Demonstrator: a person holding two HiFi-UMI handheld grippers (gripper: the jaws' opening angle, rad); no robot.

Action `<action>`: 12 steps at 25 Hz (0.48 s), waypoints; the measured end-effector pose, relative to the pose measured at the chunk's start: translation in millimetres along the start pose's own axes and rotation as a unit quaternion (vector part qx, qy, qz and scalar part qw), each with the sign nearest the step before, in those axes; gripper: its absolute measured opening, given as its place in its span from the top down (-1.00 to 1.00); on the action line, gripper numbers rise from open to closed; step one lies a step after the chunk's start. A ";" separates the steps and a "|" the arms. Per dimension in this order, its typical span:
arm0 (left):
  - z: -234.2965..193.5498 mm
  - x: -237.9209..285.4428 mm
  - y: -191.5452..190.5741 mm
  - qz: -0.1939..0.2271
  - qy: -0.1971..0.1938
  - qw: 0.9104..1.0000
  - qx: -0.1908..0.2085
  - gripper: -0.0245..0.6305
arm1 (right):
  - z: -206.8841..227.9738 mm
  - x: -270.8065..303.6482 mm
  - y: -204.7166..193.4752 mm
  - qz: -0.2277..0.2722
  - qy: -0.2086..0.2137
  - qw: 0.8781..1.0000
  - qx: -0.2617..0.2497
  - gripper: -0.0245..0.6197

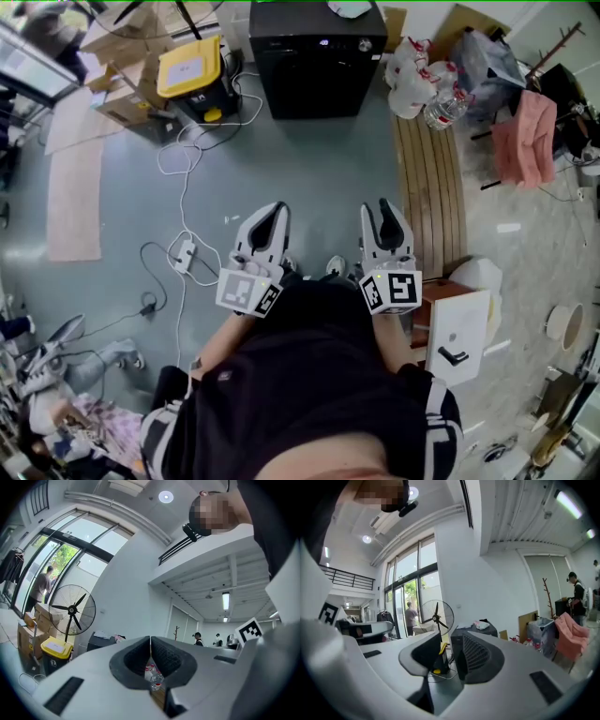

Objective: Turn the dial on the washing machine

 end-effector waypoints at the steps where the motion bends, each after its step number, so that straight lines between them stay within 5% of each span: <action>1: -4.7 -1.8 0.0 -0.002 0.000 1.000 0.000 0.84 | -2.6 5.7 -4.8 -0.009 -0.004 1.000 0.002 0.46; 12: -82.0 10.2 0.4 -0.024 -0.025 0.999 -0.012 0.84 | -41.5 81.0 -19.6 -0.048 -0.017 0.999 -0.014 0.46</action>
Point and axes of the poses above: the fingertips, and each gripper's own axes: x forward along the fingers, z to its right, y out of its top, the point moved 6 cm from there along -x, backward along the fingers, and after that the axes turned 9 degrees about -z, right-handed, at the moved point
